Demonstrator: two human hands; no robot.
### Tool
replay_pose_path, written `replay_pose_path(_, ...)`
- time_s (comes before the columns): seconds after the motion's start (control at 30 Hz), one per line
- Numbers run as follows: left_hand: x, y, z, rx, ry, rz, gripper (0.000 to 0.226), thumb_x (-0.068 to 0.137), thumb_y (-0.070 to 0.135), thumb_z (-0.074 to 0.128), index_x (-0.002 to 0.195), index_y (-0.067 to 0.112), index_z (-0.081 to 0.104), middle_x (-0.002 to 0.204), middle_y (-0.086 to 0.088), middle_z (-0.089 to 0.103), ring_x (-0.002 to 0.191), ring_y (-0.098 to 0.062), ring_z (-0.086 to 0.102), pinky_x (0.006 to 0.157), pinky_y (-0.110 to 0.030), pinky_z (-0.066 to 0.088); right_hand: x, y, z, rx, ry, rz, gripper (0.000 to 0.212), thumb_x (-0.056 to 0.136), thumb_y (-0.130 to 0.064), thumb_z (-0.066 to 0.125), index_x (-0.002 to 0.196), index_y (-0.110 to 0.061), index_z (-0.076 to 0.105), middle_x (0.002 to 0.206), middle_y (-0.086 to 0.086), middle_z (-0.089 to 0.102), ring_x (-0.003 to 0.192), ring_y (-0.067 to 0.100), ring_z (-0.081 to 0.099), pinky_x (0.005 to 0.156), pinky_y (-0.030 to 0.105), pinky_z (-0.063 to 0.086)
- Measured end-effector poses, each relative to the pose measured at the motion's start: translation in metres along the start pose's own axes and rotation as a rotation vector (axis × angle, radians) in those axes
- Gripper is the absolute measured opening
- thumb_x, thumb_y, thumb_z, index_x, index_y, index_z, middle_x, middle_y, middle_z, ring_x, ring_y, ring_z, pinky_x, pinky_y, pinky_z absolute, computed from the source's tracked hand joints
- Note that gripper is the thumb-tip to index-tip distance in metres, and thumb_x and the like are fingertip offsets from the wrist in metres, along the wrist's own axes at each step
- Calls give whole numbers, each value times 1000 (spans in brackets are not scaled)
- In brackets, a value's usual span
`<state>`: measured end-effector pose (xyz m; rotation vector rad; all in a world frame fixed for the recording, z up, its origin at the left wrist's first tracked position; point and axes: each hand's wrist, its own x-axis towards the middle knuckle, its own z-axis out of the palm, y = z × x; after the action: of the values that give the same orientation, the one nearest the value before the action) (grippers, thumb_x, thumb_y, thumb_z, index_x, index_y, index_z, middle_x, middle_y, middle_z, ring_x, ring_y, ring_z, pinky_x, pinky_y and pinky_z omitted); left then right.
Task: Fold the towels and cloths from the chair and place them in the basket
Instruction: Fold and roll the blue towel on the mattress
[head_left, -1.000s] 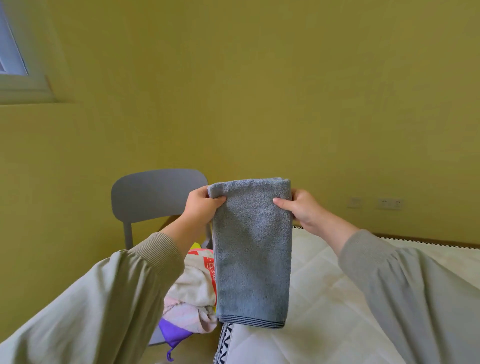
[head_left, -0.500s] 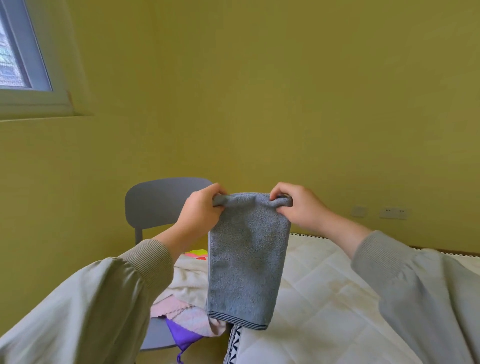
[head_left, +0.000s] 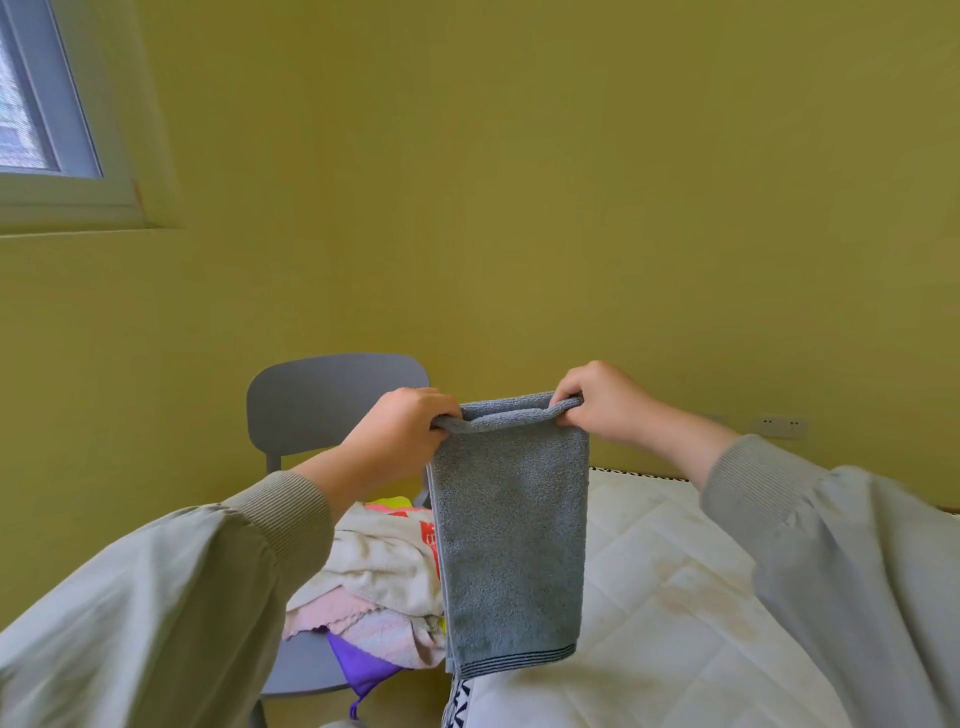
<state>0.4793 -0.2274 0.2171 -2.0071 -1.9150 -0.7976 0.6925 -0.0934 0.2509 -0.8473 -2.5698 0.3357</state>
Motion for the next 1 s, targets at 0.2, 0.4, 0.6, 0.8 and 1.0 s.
replay_pose_path(0.2, 6, -1, -6, -92, 6, -154, 10, 75, -1, 71, 85, 1, 73, 81, -16, 70, 79, -32, 61, 71, -35, 49, 4, 12, -6, -127, -18, 92, 27, 72, -25, 80, 77, 0, 69, 85, 20, 66, 71, 21, 51, 66, 33, 44)
replay_pose_path(0.4, 12, -3, -7, -80, -9, -255, 24, 78, 5, 74, 101, 4, 73, 93, -13, 71, 87, -25, 61, 70, -23, 37, 4, 10, -10, -210, -101, 56, 18, 78, -19, 75, 86, -4, 71, 93, 13, 67, 89, 28, 60, 76, 34, 47)
replay_pose_path(0.6, 11, -6, -5, -56, -51, -274, 27, 79, 8, 74, 106, 5, 72, 102, -10, 70, 97, -26, 61, 77, -21, 39, -1, 12, -8, -331, -282, -6, 26, 81, -25, 72, 75, -6, 56, 84, 12, 61, 76, 26, 54, 63, 32, 40)
replay_pose_path(0.8, 10, -8, -4, -144, 2, -351, 24, 77, 6, 75, 101, 3, 72, 85, -6, 66, 77, -15, 52, 70, -20, 35, 0, 25, -7, 256, -21, 195, 26, 74, -15, 79, 60, -19, 57, 60, -3, 52, 58, 10, 41, 56, 25, 33)
replay_pose_path(1.0, 17, -5, -1, -234, 32, -406, 22, 73, 3, 76, 83, 17, 62, 79, 2, 60, 74, -16, 54, 60, -22, 37, 3, 28, 11, 348, 176, 221, 31, 70, 4, 77, 83, -17, 59, 69, -2, 60, 63, 14, 52, 59, 23, 40)
